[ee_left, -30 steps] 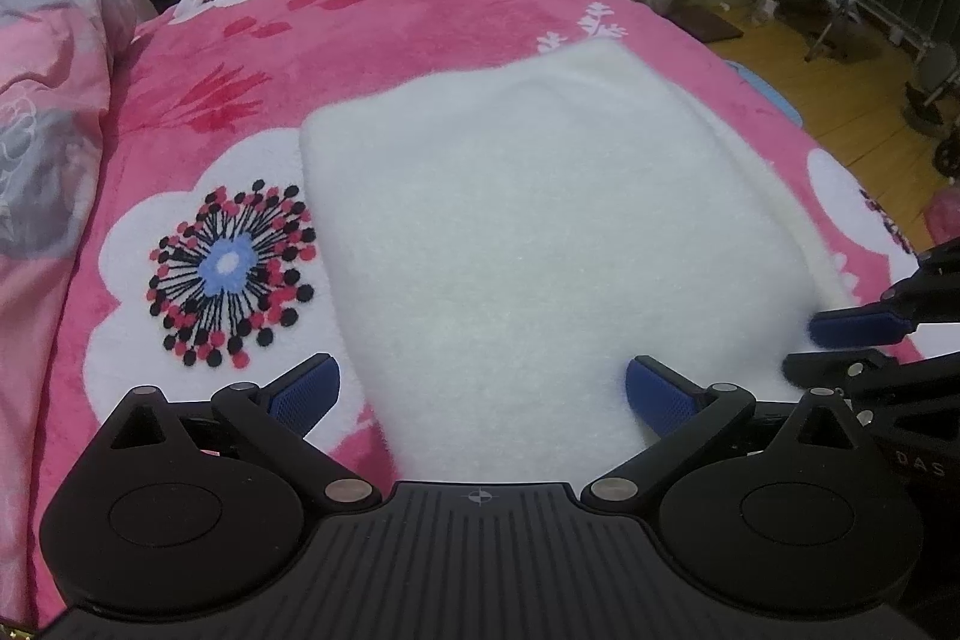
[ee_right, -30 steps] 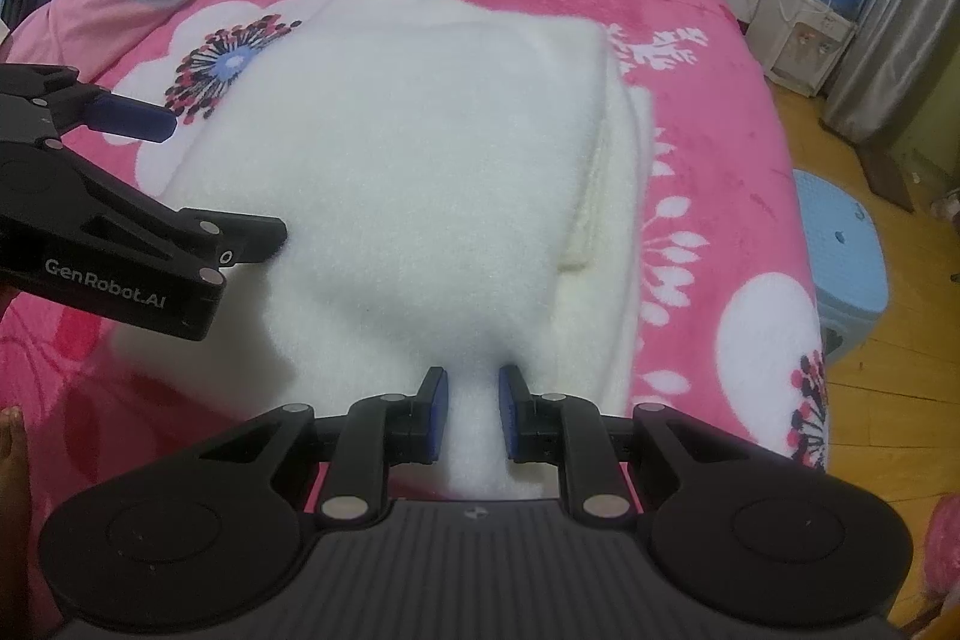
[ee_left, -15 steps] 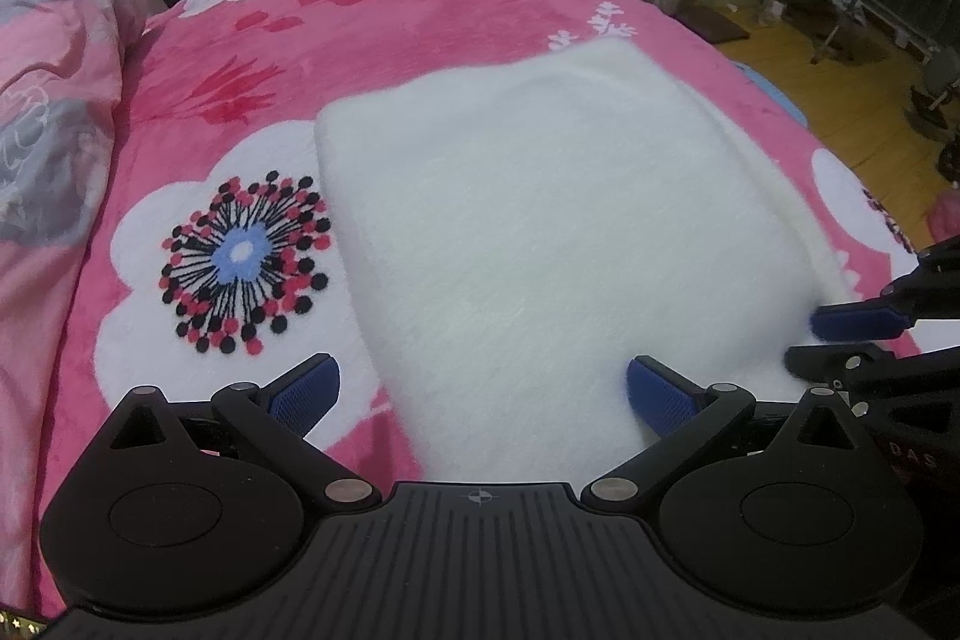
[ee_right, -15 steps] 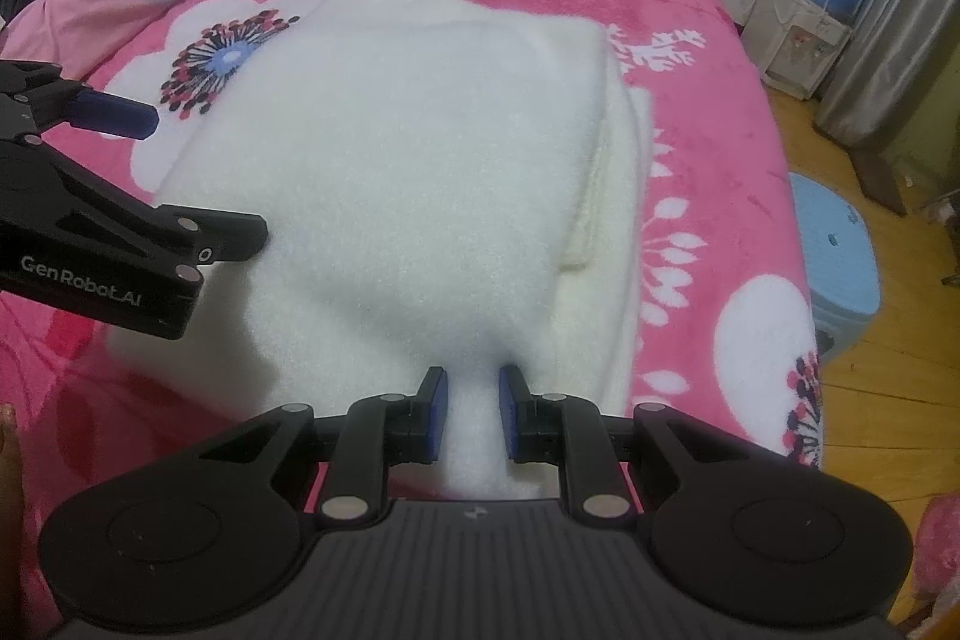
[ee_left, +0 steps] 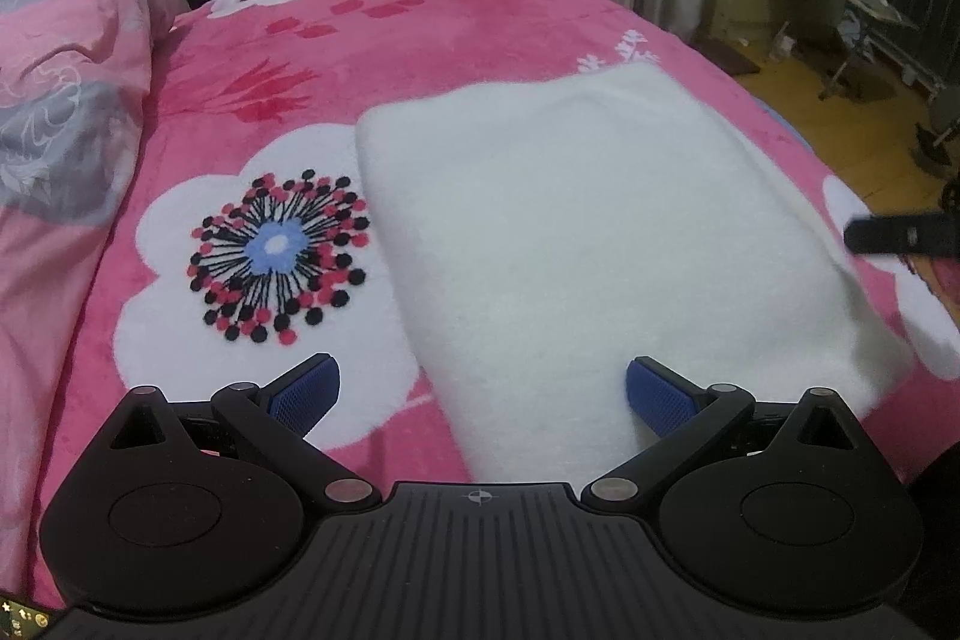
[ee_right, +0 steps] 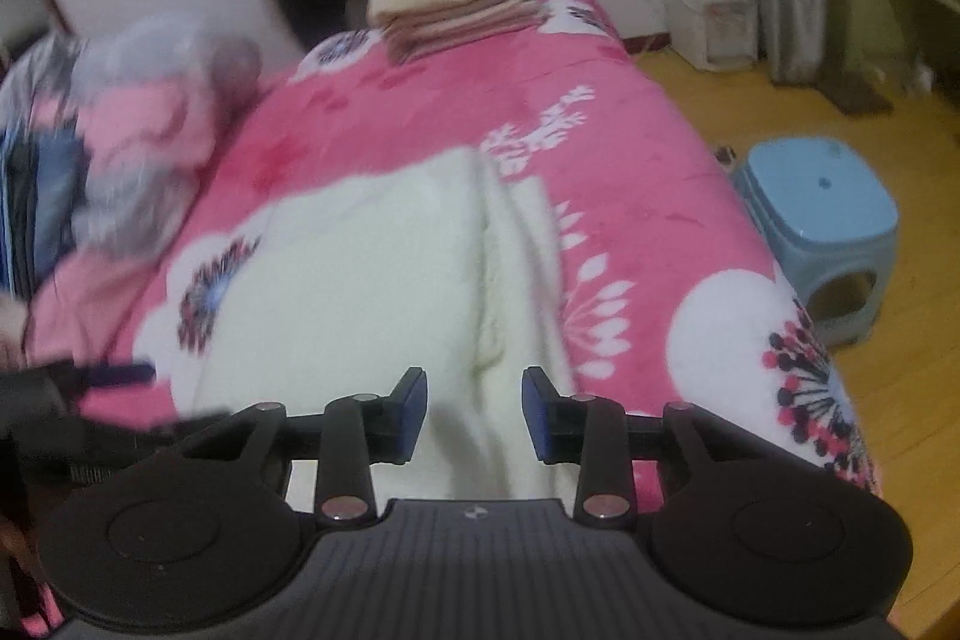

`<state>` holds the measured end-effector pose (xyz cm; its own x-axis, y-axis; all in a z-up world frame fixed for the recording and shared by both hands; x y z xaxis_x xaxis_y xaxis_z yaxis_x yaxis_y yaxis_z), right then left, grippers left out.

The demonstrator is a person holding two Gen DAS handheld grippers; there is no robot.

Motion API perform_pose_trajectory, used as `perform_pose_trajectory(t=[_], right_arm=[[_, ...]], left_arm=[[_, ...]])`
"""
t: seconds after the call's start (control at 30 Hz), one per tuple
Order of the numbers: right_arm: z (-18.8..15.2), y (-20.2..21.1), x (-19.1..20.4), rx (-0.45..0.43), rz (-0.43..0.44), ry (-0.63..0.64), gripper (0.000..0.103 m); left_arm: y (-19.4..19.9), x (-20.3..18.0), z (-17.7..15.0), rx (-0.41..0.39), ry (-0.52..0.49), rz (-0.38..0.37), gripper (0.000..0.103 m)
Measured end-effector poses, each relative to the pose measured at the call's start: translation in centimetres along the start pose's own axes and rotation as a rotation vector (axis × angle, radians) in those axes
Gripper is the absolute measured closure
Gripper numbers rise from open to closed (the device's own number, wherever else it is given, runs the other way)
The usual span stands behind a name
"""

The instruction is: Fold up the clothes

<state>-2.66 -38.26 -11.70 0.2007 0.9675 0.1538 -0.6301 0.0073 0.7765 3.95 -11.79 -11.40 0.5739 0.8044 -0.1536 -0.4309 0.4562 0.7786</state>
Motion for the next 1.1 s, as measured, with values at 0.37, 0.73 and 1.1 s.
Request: perform_pose_trajectory(t=[0.37, 0.73, 1.1], right_arm=[[2.6, -5.8, -2.0, 0.065, 0.109, -0.229, 0.064], [3.1, -6.2, -1.8, -0.037, 0.063, -0.185, 0.095], [1.2, -5.3, -2.6, 0.059, 0.209, -0.286, 0.044]], left_arm=[[-0.6, 0.6, -0.5, -0.004, 0.054, -0.042, 0.0], [-1.2, -0.1, 0.0, -0.022, 0.036, -0.036, 0.0], [-0.6, 0.3, 0.1, -0.036, 0.066, -0.05, 0.0]])
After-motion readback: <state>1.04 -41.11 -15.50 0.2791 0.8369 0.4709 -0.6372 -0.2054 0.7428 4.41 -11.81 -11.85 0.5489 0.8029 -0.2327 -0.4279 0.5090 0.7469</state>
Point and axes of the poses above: each gripper's, at about its wrist camera, not at the fingertips, and y roughly against the way its jaws point, x to its left, z to its top, the point moved 7 cm from there along -y, roughly the way its jaws point, and after that the axes turned 13 degrees about -z, right-handed, at the moved point
